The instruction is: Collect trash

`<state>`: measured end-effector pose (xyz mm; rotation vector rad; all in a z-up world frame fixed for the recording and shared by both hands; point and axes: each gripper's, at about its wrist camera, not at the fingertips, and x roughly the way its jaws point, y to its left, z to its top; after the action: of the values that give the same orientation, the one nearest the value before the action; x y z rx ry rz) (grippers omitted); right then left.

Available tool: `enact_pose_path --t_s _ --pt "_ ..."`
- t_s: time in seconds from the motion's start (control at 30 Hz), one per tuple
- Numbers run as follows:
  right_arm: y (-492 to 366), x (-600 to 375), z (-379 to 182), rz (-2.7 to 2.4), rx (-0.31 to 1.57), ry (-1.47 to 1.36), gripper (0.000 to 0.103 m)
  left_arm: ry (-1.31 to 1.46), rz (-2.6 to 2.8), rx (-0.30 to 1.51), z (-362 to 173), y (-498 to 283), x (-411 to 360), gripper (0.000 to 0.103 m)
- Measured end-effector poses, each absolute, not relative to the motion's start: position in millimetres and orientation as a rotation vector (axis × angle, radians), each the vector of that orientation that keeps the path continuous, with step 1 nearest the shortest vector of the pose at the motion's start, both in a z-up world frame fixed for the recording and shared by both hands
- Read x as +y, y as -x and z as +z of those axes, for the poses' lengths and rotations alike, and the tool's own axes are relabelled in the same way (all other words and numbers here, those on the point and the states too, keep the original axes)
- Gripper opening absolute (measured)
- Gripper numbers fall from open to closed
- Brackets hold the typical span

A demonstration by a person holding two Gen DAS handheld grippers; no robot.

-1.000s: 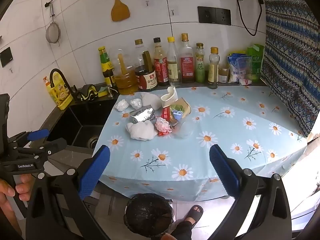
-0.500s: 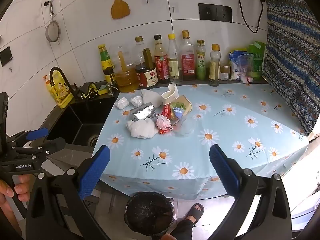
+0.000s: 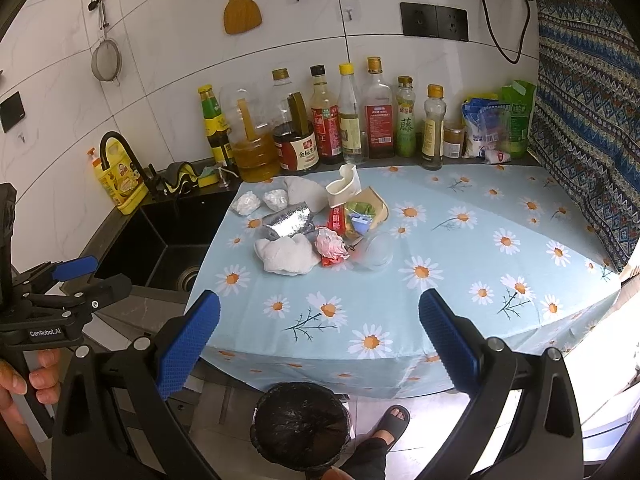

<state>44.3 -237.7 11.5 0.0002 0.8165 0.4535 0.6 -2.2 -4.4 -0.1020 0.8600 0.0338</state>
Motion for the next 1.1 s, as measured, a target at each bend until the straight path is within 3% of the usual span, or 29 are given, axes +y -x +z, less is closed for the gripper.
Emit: enact_pose_path --t_s 1.1 --pt "-49.2 -244.2 14.6 0.457 0.858 -0.020 0.099 0.095 0.029 0.848 3.3 -3.7 -7.8 0.096"
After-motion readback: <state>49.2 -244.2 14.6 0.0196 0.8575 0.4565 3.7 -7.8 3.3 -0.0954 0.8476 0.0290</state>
